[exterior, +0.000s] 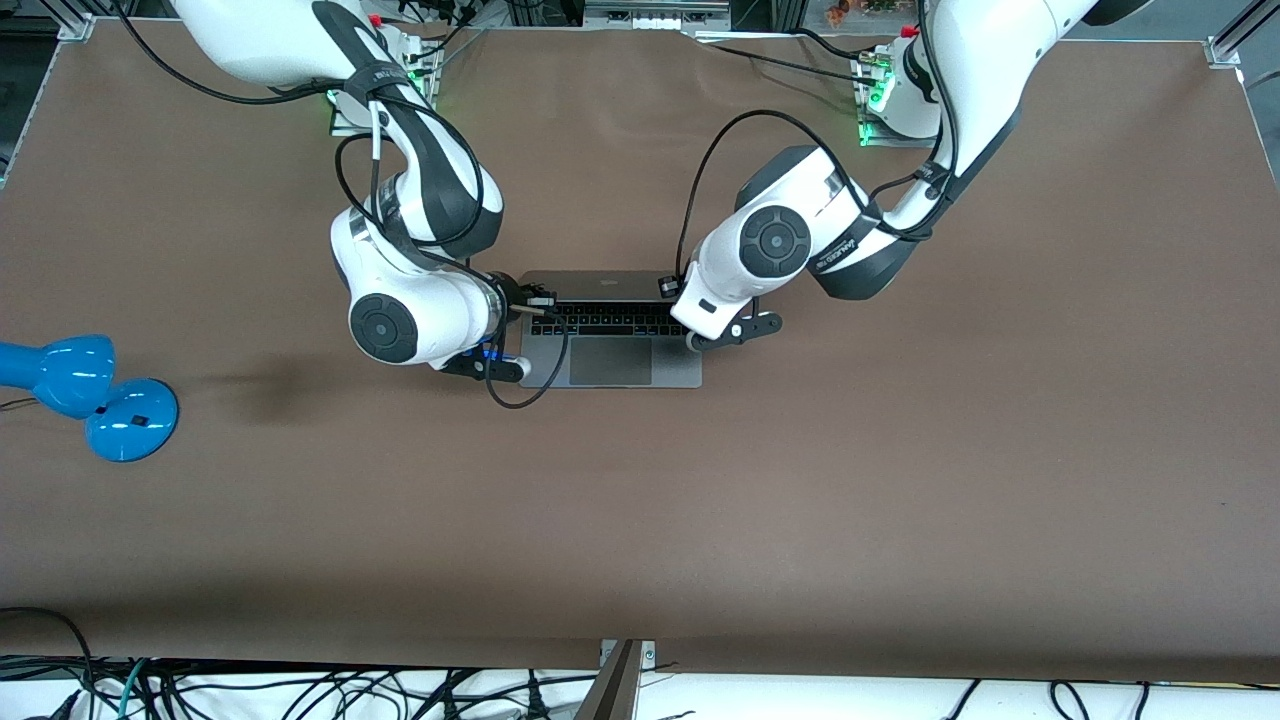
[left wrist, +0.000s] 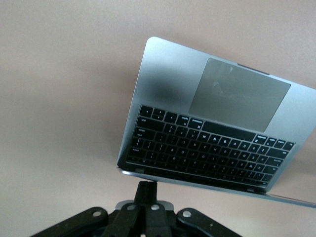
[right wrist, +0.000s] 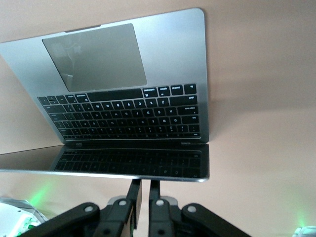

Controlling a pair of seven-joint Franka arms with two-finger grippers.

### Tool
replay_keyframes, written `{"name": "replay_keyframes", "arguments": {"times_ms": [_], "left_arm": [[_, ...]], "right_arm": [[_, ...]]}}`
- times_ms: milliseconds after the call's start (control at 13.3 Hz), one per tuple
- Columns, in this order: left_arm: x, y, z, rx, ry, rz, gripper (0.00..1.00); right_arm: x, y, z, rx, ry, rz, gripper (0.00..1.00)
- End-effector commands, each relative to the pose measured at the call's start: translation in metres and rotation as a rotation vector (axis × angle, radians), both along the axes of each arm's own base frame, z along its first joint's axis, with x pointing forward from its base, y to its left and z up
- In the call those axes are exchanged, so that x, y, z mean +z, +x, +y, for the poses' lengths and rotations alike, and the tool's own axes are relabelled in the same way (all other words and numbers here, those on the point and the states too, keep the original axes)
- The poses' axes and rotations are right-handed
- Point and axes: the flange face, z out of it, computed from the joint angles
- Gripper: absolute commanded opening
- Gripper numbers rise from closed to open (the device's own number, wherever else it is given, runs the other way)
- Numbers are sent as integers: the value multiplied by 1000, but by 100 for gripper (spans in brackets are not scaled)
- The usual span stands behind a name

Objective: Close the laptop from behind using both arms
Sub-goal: 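Push the screen forward with both grippers, tilting it toward the keyboard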

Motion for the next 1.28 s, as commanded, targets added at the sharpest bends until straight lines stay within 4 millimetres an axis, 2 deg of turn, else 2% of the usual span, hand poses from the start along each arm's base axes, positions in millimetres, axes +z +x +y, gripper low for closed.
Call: {"name": "replay_keyframes", "arguments": {"times_ms": [0, 451, 751, 976, 1202], "left_arm": [[-11, 7, -9, 4, 46, -28, 0], [-23, 16, -10, 17, 28, -31, 0], [-29, 25, -7, 28, 22, -28, 0], [-39, 27, -8, 28, 37, -49, 0], [-49, 29, -8, 34, 40, -48, 0]], "right_arm": [[-9, 11, -14, 33, 15, -21, 13], [-10, 20, -19, 34, 31, -67, 13], [-22, 24, -18, 38, 43, -85, 13], [-23, 27, -22, 51, 54, -103, 13], [-32, 34, -24, 41, 64, -136, 13]]}}
